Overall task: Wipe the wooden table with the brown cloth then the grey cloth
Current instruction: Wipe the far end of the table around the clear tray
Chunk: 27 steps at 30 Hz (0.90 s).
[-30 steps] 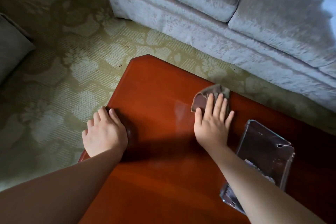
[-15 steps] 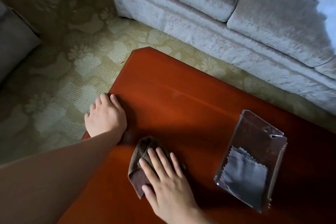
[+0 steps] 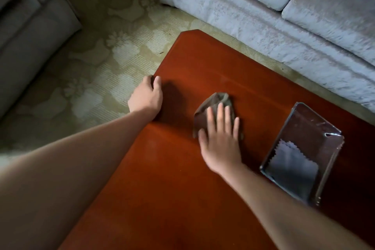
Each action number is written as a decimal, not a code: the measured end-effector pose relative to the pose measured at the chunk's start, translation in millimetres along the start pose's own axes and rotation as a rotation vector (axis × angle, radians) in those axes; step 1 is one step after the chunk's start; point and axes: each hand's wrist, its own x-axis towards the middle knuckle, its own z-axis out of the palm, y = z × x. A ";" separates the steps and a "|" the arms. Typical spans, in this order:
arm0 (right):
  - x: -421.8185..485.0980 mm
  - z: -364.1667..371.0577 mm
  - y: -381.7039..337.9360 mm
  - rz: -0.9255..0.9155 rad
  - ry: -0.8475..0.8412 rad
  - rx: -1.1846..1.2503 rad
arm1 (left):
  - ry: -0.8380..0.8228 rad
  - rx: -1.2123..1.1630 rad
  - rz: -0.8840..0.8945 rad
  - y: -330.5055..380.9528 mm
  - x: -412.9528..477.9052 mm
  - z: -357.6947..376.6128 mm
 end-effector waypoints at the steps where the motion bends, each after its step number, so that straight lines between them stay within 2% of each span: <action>1: -25.1 4.8 -20.6 -0.078 -0.005 0.002 | -0.038 -0.042 0.012 -4.9 -2.3 -6.4; 3: -79.4 19.2 -63.1 -0.277 -0.017 -0.003 | -0.115 -0.048 0.023 -21.5 -11.1 -17.9; 5: -131.6 33.8 -100.1 -0.433 -0.065 -0.020 | -0.185 0.021 -0.053 -48.1 -26.1 -27.0; 8: -168.8 43.3 -122.3 -0.508 -0.126 -0.041 | -0.190 0.115 -0.179 -82.2 -51.7 -36.6; 11: -152.8 40.1 -102.1 -0.591 -0.078 -0.024 | -0.151 0.143 -0.179 -88.6 -60.4 -38.1; 13: -125.3 36.6 -79.2 -0.559 -0.040 -0.016 | -0.161 0.121 -0.185 -86.8 -58.3 -37.6; 18: -36.2 16.9 -53.7 -0.144 0.034 0.016 | -0.220 0.037 -0.203 -90.6 -55.4 -39.3; 20: -5.8 10.2 -65.9 -0.046 0.060 0.052 | -0.278 -0.105 -0.262 -95.8 -48.8 -39.3; 22: 13.3 7.7 -88.8 0.028 0.045 0.073 | -0.366 -0.384 -0.362 -105.0 -38.7 -43.3; 24: 11.4 8.3 -119.6 -0.008 0.042 0.081 | -0.434 -0.600 -0.415 -118.3 -29.7 -49.3; 27: -30.1 15.8 -166.1 -0.238 0.040 0.106 | -0.512 -0.623 -0.434 -135.7 -30.2 -60.6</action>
